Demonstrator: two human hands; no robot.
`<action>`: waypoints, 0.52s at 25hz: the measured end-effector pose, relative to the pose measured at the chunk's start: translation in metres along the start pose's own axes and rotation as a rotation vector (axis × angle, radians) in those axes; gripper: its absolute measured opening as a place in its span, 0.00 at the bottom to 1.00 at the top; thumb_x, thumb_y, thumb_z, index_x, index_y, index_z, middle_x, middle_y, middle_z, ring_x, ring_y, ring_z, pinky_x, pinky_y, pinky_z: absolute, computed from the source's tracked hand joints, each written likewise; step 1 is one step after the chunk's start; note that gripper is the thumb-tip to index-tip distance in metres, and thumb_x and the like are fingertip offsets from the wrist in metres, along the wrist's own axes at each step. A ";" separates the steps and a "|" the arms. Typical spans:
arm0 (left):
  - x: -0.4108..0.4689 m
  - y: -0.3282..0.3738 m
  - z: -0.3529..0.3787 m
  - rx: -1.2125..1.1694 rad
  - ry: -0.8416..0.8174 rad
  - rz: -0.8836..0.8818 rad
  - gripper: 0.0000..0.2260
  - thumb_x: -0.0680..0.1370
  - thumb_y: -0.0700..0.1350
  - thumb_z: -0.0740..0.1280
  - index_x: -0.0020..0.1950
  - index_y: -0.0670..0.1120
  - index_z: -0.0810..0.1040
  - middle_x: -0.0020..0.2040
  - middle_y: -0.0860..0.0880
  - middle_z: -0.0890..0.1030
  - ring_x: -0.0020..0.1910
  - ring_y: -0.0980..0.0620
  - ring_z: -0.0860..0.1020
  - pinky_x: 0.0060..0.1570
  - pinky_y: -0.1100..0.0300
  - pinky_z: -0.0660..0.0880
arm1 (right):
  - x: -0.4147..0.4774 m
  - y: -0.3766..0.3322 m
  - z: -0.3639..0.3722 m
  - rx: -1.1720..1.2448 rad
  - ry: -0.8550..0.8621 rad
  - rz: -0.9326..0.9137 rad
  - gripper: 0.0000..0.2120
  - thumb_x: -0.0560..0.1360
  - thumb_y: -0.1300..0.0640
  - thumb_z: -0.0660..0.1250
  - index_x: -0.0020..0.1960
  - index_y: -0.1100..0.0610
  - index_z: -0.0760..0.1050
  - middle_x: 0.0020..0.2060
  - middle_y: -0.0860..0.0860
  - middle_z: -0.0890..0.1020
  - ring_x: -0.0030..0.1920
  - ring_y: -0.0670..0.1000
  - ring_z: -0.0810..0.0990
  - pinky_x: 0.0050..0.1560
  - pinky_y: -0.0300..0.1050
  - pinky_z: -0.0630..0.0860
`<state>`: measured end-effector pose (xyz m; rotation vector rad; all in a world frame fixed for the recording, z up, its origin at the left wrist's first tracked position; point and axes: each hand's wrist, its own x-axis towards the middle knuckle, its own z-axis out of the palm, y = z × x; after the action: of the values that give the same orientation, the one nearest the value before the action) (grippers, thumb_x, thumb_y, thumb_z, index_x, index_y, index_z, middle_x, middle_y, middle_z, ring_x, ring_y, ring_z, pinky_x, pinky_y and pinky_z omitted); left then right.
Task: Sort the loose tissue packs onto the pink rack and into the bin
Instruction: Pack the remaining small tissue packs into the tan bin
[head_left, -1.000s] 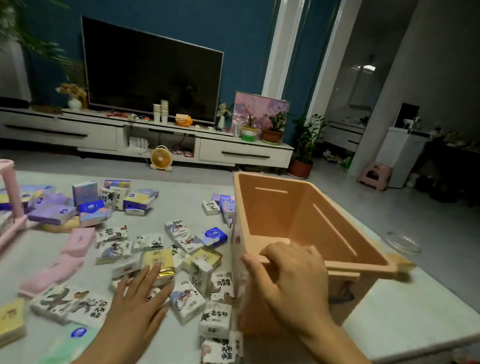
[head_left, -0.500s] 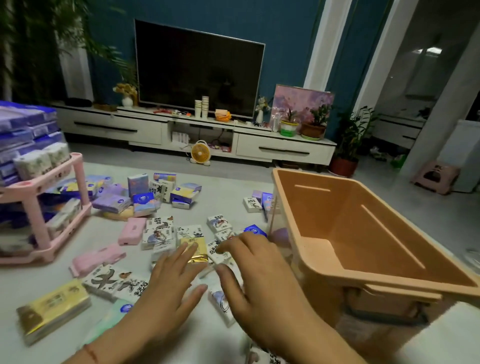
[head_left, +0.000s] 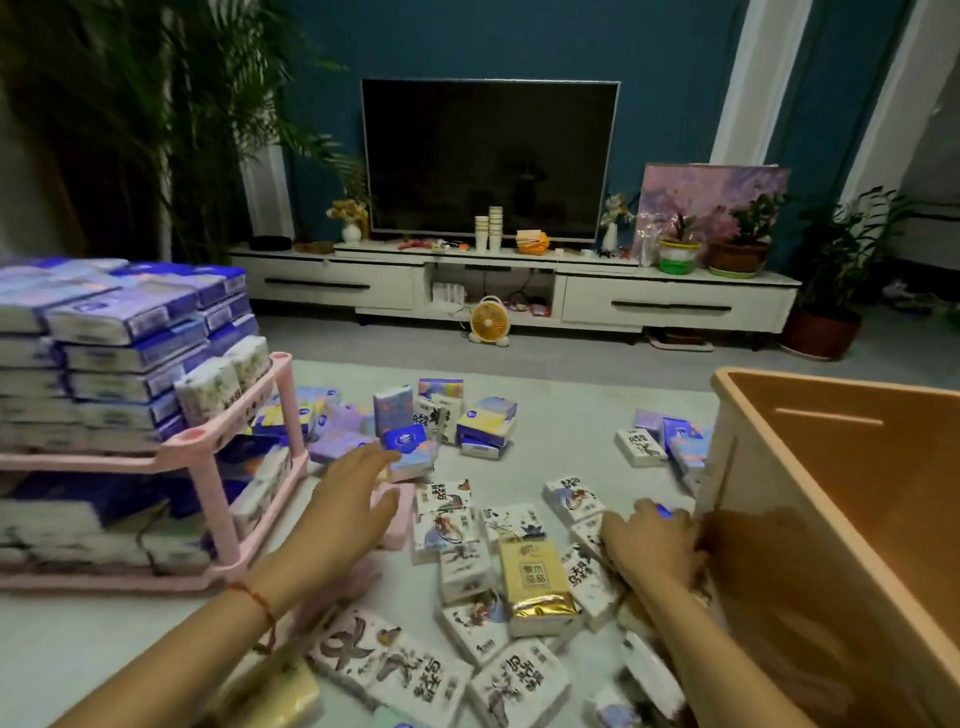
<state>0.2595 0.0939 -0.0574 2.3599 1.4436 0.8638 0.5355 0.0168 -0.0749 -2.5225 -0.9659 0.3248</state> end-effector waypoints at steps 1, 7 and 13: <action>0.019 -0.008 0.005 0.009 -0.027 -0.023 0.20 0.77 0.42 0.63 0.69 0.47 0.68 0.71 0.49 0.68 0.70 0.48 0.65 0.70 0.55 0.60 | 0.003 0.002 0.003 -0.016 0.014 -0.036 0.22 0.75 0.48 0.57 0.67 0.53 0.69 0.66 0.60 0.67 0.68 0.61 0.61 0.67 0.51 0.60; 0.093 -0.023 0.037 0.291 -0.246 -0.085 0.13 0.72 0.55 0.67 0.49 0.50 0.69 0.55 0.45 0.76 0.50 0.47 0.71 0.49 0.56 0.69 | 0.019 0.001 -0.002 0.070 -0.028 0.045 0.29 0.69 0.48 0.68 0.64 0.61 0.66 0.63 0.60 0.70 0.65 0.60 0.66 0.62 0.48 0.68; 0.098 0.004 0.022 0.391 -0.257 -0.159 0.35 0.64 0.62 0.73 0.63 0.44 0.70 0.61 0.42 0.67 0.61 0.43 0.64 0.59 0.54 0.65 | 0.016 -0.008 -0.027 -0.037 -0.064 0.012 0.25 0.69 0.54 0.72 0.61 0.62 0.69 0.63 0.61 0.66 0.60 0.58 0.72 0.57 0.43 0.71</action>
<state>0.3086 0.1793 -0.0382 2.4574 1.7837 0.2401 0.5524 0.0254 -0.0484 -2.5663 -0.9905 0.3963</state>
